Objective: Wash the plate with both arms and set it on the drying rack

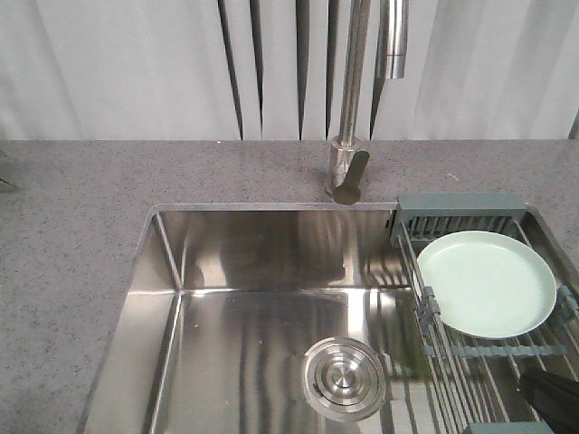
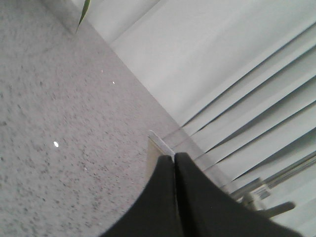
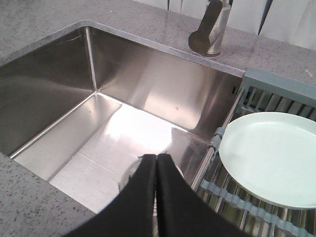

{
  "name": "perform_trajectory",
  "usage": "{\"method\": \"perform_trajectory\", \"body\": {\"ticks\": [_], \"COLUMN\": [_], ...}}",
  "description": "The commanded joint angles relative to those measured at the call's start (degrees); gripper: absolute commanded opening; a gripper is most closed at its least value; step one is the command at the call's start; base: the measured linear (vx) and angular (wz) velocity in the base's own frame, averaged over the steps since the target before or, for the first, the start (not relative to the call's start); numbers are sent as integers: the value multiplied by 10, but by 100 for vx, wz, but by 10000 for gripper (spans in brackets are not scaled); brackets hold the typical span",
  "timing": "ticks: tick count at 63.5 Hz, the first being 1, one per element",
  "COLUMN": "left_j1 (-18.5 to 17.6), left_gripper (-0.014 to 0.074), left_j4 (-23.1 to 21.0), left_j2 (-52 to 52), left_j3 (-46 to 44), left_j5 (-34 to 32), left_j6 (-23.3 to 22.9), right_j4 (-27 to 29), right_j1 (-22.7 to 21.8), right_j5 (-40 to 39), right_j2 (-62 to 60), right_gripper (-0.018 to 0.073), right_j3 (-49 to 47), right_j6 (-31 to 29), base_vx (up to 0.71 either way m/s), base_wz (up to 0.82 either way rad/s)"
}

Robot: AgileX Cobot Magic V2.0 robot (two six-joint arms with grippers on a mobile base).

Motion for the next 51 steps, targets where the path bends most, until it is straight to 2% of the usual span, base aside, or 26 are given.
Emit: {"method": "perform_trajectory", "body": {"ticks": [1,2,5,8,10,11,16,20,24,30,35,43,48,51], "left_j1": [0,0,0,0,0,0,0,0,3,10,30,71,86,91], "left_gripper": [-6,-6,-6,-6,-6,-6,-6,-6,-6,-6,-6,-6,-6,-6], "left_j4": [-71,-99,-168,-264,-312,-343,-421,-457,-485,-483,-484,-483,-483,-483], "left_j2": [6,6,6,6,6,6,-1,-20,-53,-100,-92,-95,-95,-95], "left_j3": [-20,-20,-20,-20,-20,-20,-15,1,7,6,6,6,6,6], "left_j5": [-20,-20,-16,-8,-5,-4,-12,-32,-21,-14,-9,4,4,4], "left_j6": [221,285,416,596,684,746,937,1054,1090,1087,1083,1038,1010,1008], "right_j4": [20,20,20,20,20,19,20,19,20,19,19,19,19,19], "right_j1": [1,1,1,1,1,1,1,1,1,1,1,1,1,1], "right_j5": [-27,-27,-27,-27,-27,-27,-27,-27,-27,-27,-27,-27,-27,-27], "right_j2": [4,4,4,4,4,4,4,4,4,4,5,5,5,5], "right_gripper": [-4,-4,-4,-4,-4,-4,-4,-4,-4,-4,-4,-4,-4,-4], "right_j3": [-16,-16,-16,-16,-16,-16,-16,-16,-16,-16,-16,-16,-16,-16], "right_j6": [-2,-2,-2,-2,-2,-2,-2,-2,-2,-2,-2,-2,-2,-2], "base_vx": [0,0,0,0,0,0,0,0,0,0,0,0,0,0], "base_wz": [0,0,0,0,0,0,0,0,0,0,0,0,0,0]}}
